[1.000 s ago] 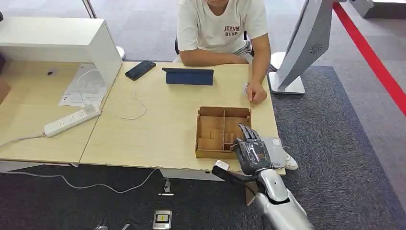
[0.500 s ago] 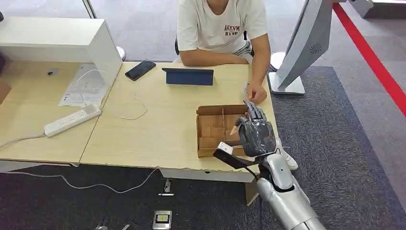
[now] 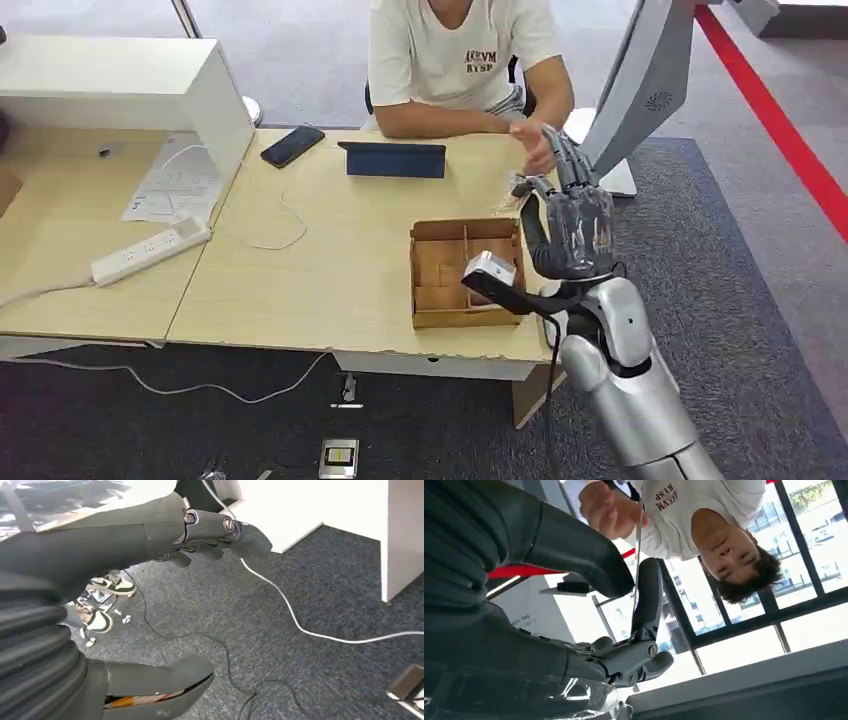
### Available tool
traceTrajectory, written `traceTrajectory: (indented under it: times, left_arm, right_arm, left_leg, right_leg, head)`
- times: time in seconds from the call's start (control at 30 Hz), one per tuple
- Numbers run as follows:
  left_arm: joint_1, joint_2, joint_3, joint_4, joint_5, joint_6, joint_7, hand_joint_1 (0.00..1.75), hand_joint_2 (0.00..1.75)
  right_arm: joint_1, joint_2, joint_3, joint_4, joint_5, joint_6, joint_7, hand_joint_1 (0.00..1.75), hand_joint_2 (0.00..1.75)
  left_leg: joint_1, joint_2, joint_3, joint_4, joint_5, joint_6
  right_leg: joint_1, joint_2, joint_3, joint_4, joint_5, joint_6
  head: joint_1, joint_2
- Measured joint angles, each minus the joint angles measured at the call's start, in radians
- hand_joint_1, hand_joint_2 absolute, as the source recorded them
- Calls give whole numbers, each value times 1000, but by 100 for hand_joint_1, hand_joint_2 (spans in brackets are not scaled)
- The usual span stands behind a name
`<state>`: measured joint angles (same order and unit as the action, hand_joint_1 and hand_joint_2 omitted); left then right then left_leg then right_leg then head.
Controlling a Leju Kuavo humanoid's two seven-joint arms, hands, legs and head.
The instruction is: Pass the card to the sensor for recognition and then transmit it.
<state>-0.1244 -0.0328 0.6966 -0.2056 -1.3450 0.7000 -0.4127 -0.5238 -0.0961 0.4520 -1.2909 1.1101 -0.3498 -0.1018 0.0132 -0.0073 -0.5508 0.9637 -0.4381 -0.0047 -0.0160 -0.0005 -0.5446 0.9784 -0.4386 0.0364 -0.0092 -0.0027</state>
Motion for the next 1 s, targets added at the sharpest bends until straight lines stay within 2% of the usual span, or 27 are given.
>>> traceTrajectory:
  times: [0.1, 0.27, 0.47, 0.73, 1.0]
  left_arm:
    - [-1, 0, 0, 0, -12, 0, -14, 0, 175]
    - [0, 1, -2, 0, -15, 0, -24, 0, 175]
    - [-1, 4, -10, 0, -28, 0, -55, 0, 175]
    - [-1, 23, -29, 3, -47, -19, -122, 0, 175]
    - [1, 42, -52, 5, -61, -27, -151, 0, 175]
  right_arm:
    - [-56, 6, 3, 28, 6, -7, -34, 175, 175]
    - [-137, 24, 5, 97, 9, -16, -51, 175, 175]
    - [-352, 60, 2, 331, -26, -18, -60, 175, 175]
    - [-506, 72, -26, 587, -84, 89, 9, 175, 175]
    - [-535, 56, -40, 725, -64, 92, 49, 175, 175]
  left_leg:
    - [0, 0, 0, 0, 0, 0]
    - [0, 0, 0, 0, 1, 0]
    - [0, -1, 0, 0, 1, 0]
    - [0, -1, -1, 0, 0, 0]
    - [0, -1, 0, 1, 0, 0]
  right_leg:
    - [0, 0, 0, 0, 0, 0]
    - [0, 0, 1, 1, 0, 0]
    - [0, -1, 0, 1, 0, 0]
    - [0, -1, -1, 1, 0, 0]
    - [0, -1, -1, 0, 0, 0]
  head:
    - [-1, 0]
    - [0, 0]
    - [0, 0]
    - [0, 0]
    - [0, 0]
